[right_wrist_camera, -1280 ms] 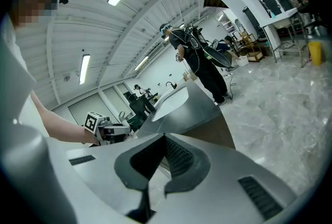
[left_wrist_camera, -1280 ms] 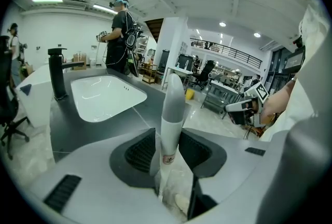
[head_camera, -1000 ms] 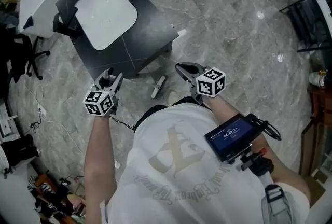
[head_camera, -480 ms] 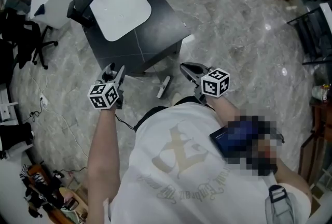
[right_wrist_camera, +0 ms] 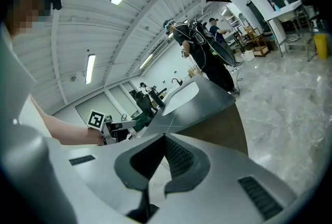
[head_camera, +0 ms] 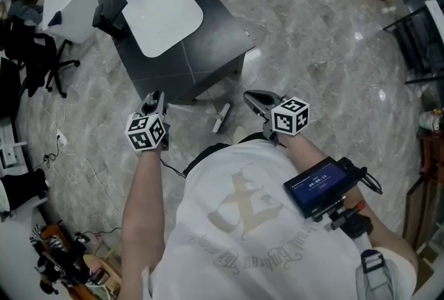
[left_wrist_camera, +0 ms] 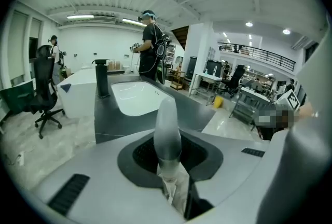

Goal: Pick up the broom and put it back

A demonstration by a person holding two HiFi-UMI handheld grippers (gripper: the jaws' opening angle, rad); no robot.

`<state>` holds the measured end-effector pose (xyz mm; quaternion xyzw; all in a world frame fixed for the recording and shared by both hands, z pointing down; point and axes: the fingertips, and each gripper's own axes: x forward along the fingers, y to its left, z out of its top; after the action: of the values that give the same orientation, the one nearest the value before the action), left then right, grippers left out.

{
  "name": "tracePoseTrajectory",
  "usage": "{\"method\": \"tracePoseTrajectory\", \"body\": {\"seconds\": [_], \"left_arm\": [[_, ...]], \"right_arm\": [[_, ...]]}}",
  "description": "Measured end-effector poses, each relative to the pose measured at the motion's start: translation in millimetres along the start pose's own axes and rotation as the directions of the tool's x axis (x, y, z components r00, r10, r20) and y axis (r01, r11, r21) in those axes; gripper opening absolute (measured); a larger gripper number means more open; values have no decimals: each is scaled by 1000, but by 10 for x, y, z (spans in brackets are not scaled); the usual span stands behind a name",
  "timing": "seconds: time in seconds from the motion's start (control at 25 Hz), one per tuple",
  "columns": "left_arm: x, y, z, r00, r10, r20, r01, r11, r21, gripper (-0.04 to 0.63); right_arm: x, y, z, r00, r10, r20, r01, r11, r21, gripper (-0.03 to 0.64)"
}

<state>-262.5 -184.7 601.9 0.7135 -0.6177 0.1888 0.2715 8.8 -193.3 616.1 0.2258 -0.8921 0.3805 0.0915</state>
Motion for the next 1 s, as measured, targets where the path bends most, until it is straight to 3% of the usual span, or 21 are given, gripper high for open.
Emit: {"method": "tracePoseTrajectory", "body": {"seconds": [0.16,0.32,0.64,0.76,1.0], "left_arm": [[-29,-295,34,989,-144,-25,145,987,72,72],[-94,-551,-6,951,-297,-92,305,948,91,72],[-70,-592,36,883,-425,-196,453,883,126,74],[7,-666,42,847,-475,-239,516,843,154,74],[144,-872,48,751,-581,-314,650,735,193,74]], "right_arm": [[-54,-26,-23,1000,-18,9,18,1000,19,17],[-87,-44,-40,1000,-27,15,27,999,27,15],[-87,-54,-51,999,-34,27,33,999,39,17],[-112,-97,-35,998,-45,36,44,998,44,15],[-204,-207,-72,996,-81,44,78,995,65,15]]}}
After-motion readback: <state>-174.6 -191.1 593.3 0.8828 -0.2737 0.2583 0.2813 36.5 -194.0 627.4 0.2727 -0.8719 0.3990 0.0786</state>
